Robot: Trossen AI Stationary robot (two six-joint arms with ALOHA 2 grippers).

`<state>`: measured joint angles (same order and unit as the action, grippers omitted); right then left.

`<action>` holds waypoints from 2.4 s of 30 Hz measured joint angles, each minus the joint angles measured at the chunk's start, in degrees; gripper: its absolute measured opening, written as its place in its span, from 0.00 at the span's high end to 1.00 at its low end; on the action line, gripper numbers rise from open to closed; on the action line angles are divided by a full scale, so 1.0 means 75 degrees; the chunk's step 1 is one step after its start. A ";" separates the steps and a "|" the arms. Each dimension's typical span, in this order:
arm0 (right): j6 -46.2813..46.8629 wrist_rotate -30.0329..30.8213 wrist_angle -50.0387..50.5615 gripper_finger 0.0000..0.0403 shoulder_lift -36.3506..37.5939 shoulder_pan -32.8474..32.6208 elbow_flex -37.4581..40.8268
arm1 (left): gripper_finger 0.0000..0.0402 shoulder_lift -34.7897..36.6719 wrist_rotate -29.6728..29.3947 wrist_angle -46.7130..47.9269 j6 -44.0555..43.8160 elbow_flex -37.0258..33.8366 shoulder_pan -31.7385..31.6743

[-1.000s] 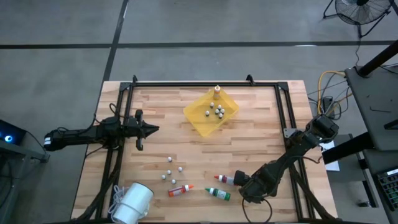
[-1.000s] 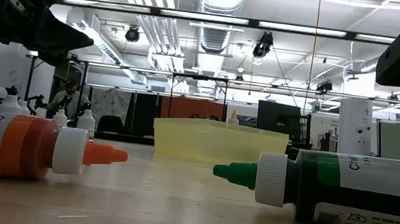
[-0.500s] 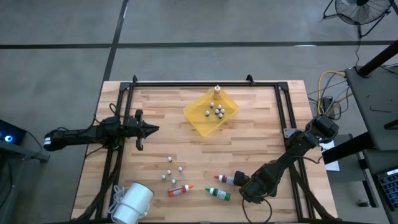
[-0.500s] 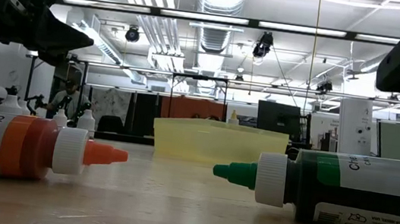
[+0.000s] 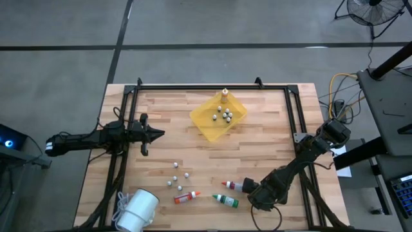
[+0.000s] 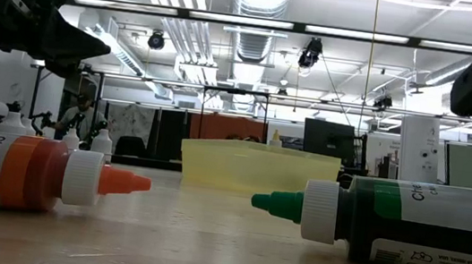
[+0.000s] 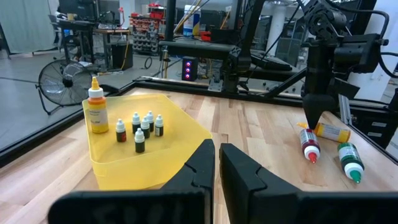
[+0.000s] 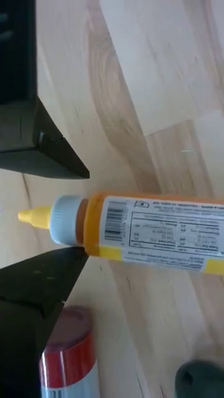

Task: Pick & Place food coloring
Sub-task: Put the large yellow food coloring bottle into the yellow bin

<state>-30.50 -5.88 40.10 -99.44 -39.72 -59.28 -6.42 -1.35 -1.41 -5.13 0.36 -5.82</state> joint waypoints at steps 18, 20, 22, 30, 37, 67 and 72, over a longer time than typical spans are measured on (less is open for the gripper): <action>0.0071 -0.0031 -0.0032 0.81 0.0036 -0.0001 -0.0011 | 1.00 0.0000 -0.0002 0.0000 0.0000 0.0000 -0.0003; 0.0189 -0.0028 0.0012 0.83 0.0027 0.0004 -0.0077 | 1.00 0.0000 0.0000 0.0000 0.0000 0.0000 -0.0003; 0.0322 -0.0028 0.0025 0.85 0.0041 0.0030 -0.0128 | 1.00 -0.0001 -0.0003 -0.0001 0.0000 0.0000 -0.0003; 0.0446 -0.0028 0.0031 0.94 0.0061 0.0130 -0.0150 | 1.00 0.0000 -0.0003 0.0000 0.0000 0.0000 -0.0009; 0.0531 -0.0028 0.0050 0.92 0.0061 0.0131 -0.0160 | 1.00 -0.0002 -0.0002 -0.0001 0.0000 0.0000 -0.0009; 0.1207 -0.0501 0.0110 0.55 -0.0115 0.0133 -0.0208 | 1.00 -0.0001 -0.0002 -0.0003 0.0000 0.0000 0.0000; 0.1310 -0.0379 0.0002 0.55 -0.0334 0.0145 -0.0237 | 1.00 0.0000 0.0000 -0.0003 0.0000 0.0000 -0.0003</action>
<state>-20.68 -8.72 40.12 -101.94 -38.63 -61.06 -6.42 -1.35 -1.43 -5.13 0.36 -5.85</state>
